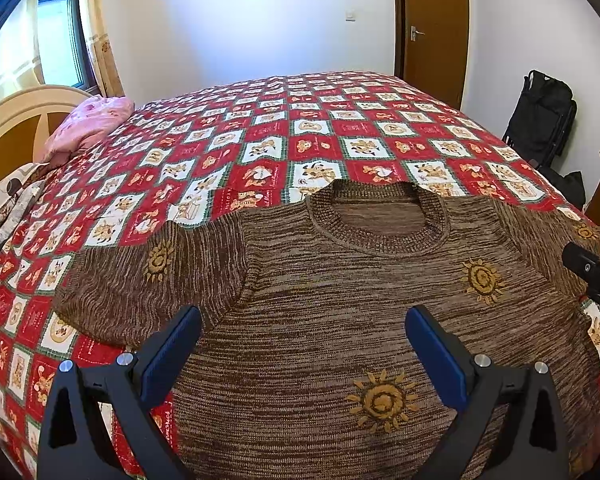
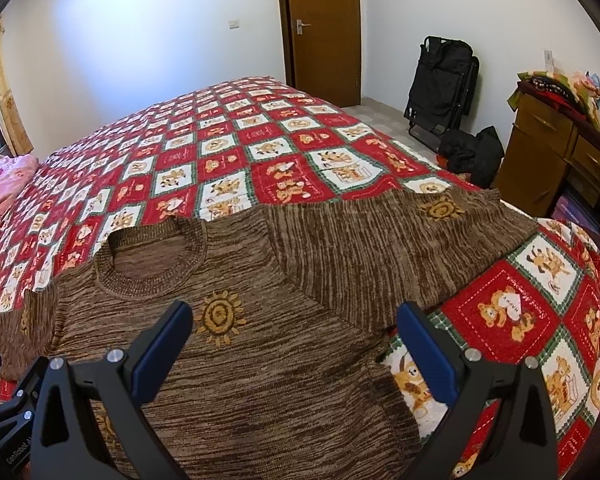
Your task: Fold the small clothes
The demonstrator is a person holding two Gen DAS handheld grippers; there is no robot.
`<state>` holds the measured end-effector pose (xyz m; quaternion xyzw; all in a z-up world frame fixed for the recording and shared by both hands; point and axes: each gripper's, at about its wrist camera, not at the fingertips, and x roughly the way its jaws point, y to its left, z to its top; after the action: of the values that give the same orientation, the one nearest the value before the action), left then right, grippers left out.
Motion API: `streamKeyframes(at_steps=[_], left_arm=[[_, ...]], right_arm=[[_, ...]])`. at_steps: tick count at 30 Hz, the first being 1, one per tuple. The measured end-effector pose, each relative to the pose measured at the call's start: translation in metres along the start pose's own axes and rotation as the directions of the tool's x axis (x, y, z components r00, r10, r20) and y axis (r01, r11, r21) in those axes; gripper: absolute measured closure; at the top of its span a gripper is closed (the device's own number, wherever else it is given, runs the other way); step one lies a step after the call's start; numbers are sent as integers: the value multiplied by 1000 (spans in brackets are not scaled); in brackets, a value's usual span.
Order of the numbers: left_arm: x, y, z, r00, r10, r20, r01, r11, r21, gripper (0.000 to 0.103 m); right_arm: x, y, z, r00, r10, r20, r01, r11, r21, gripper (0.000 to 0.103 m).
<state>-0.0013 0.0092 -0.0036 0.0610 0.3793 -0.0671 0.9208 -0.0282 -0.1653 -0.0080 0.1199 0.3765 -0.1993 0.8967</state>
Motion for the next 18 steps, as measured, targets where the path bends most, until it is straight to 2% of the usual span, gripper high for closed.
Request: streamKeyframes(at_steps=[18], left_arm=[[8, 4, -3, 996, 85, -39, -85, 996, 8, 1]], right_arm=[[1, -10, 1, 1000, -20, -5, 20, 1000, 18, 0]])
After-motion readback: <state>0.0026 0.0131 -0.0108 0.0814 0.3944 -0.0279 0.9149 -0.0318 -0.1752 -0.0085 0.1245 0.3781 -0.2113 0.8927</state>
